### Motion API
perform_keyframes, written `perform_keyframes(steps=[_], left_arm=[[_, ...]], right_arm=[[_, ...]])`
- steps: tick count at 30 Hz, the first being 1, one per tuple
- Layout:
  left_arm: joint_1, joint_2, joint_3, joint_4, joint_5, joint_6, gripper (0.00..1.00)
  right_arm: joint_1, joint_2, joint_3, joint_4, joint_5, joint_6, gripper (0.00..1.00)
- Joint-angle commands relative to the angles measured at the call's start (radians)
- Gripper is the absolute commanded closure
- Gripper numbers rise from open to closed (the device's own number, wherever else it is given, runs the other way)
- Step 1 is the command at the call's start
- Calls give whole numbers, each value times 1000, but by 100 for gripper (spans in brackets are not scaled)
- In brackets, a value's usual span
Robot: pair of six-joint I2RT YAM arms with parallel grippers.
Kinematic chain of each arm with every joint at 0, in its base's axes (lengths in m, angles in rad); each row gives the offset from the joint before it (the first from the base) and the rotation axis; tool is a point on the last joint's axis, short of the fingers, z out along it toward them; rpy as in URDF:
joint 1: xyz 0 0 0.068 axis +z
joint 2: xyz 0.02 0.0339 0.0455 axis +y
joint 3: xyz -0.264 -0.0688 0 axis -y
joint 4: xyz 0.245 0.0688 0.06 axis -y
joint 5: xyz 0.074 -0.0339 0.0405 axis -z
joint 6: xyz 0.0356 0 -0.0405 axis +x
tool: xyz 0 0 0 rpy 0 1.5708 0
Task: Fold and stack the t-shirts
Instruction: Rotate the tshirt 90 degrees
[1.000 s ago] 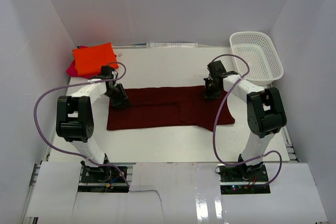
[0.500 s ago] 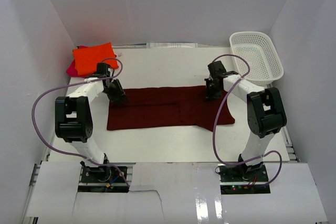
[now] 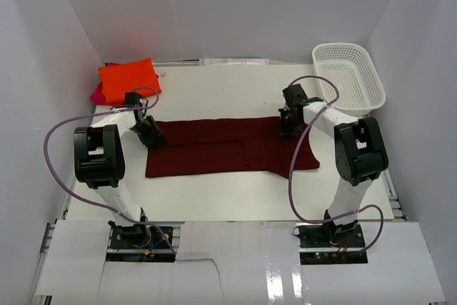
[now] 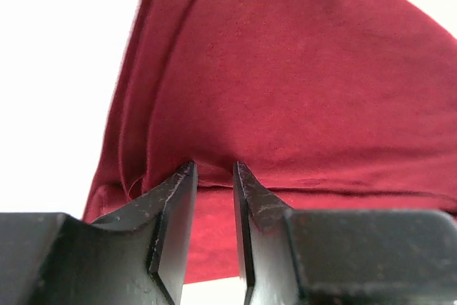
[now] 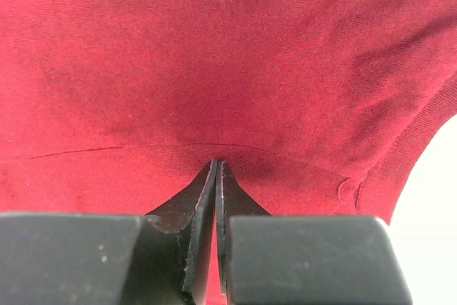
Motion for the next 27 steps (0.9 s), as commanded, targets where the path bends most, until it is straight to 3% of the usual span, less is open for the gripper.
perform_keyframes(steps=[1, 15, 22, 27], left_arm=[[-3, 37, -16, 5, 14, 16, 61], [-3, 37, -49, -41, -15, 41, 59], [-8, 17, -120, -44, 2, 51, 57], [-48, 15, -169, -50, 9, 64, 56]], right_arm=[[-5, 16, -11, -1, 7, -12, 92], [-43, 178, 95, -53, 33, -3, 92], [-80, 354, 313, -90, 0, 6, 92], [-97, 477, 556, -133, -6, 12, 92]])
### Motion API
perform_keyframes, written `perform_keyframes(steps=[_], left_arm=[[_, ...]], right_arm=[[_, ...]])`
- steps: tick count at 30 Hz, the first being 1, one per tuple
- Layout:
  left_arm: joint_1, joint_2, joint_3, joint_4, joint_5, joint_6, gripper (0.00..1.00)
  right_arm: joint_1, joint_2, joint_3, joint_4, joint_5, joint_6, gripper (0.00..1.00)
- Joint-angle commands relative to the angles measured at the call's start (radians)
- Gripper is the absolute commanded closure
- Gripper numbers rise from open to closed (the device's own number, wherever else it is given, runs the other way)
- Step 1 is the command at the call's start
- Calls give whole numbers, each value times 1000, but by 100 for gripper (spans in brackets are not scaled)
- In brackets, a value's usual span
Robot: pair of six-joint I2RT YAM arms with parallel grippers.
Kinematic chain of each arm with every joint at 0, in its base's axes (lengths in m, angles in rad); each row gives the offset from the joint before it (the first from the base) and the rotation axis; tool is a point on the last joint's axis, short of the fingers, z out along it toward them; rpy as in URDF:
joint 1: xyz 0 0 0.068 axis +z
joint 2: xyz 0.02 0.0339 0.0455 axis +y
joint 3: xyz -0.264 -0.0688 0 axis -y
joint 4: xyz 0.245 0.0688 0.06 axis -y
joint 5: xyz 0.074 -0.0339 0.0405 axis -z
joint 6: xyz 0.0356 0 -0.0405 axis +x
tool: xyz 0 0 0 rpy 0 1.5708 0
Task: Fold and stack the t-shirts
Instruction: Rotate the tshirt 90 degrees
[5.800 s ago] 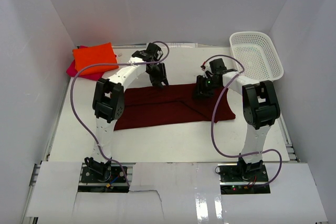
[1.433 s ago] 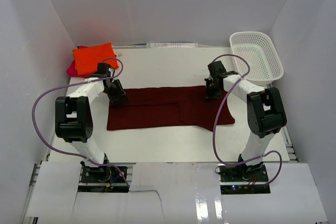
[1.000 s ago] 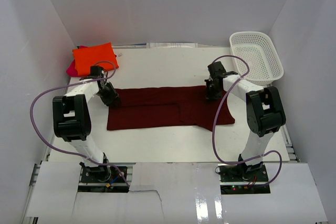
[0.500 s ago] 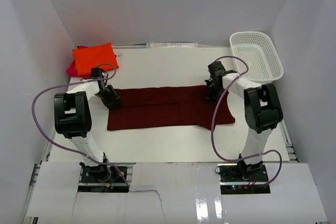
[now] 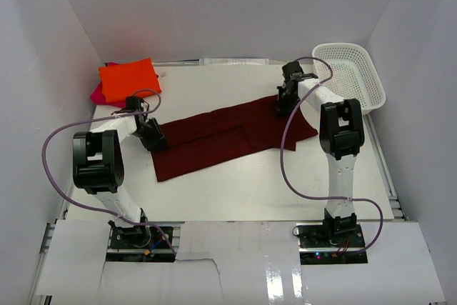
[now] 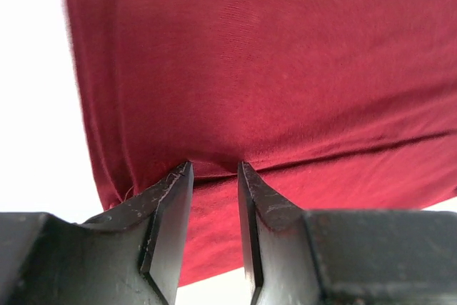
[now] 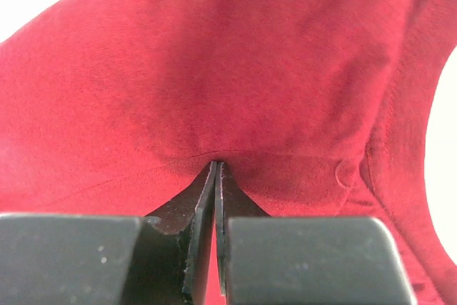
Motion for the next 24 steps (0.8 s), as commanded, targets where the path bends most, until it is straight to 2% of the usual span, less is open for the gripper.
perform_keyframes(steps=[1, 4, 6, 9, 15, 24], left_arm=[[-89, 53, -88, -97, -47, 40, 56], [-150, 90, -87, -119, -52, 37, 55], [-186, 107, -84, -133, -41, 24, 55], [-278, 109, -73, -151, -23, -6, 54], [-507, 81, -76, -191, 26, -89, 54], [-782, 40, -193, -183, 106, -219, 54]], right_arm=[[-25, 144, 119, -13, 39, -3, 92], [-44, 222, 266, -42, 7, -2, 92], [-61, 273, 349, -49, -70, 8, 92], [-81, 325, 418, -43, -147, 38, 92], [-104, 405, 483, 11, -271, 98, 90], [-118, 467, 518, 117, -418, 162, 89]])
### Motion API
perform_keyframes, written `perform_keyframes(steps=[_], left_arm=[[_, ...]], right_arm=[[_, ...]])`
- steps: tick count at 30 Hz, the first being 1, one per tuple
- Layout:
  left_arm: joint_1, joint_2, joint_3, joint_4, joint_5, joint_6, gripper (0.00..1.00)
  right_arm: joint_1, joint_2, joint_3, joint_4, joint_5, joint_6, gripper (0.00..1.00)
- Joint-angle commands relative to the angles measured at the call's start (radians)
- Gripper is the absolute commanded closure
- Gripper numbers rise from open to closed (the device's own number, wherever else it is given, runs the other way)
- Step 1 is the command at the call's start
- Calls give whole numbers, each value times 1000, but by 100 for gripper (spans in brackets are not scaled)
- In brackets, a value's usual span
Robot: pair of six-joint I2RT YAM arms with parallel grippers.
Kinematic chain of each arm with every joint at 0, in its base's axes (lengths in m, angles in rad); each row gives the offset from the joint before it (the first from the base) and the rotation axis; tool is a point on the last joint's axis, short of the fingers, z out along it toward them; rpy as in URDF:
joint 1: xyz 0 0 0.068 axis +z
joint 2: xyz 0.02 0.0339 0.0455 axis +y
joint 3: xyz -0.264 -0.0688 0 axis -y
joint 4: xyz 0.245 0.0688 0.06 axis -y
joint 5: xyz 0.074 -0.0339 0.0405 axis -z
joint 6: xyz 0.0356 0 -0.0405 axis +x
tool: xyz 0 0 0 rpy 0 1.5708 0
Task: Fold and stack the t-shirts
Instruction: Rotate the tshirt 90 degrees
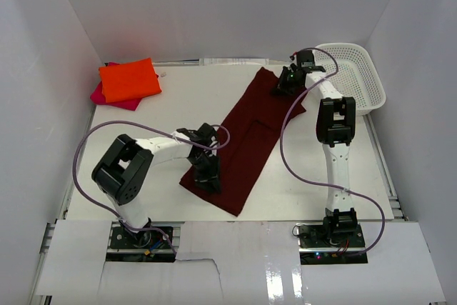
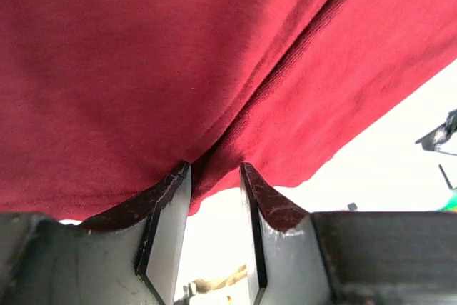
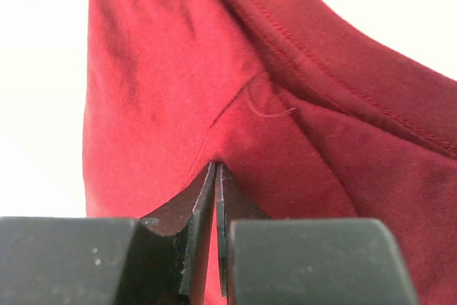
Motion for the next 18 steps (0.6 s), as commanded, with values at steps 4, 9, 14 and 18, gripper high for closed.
perform_keyframes(steps=[4, 9, 14, 18], left_arm=[[-169, 92, -97, -26, 26, -92, 53], [-283, 171, -15, -11, 70, -142, 53], [-375, 218, 41, -8, 90, -181, 53], [-424, 235, 67, -8, 102, -216, 53]], right_arm=[[18, 86, -12, 64, -95, 47, 89], [61, 102, 14, 89, -127, 57, 88], [81, 103, 13, 118, -126, 67, 87], [81, 112, 51, 153, -123, 74, 87]])
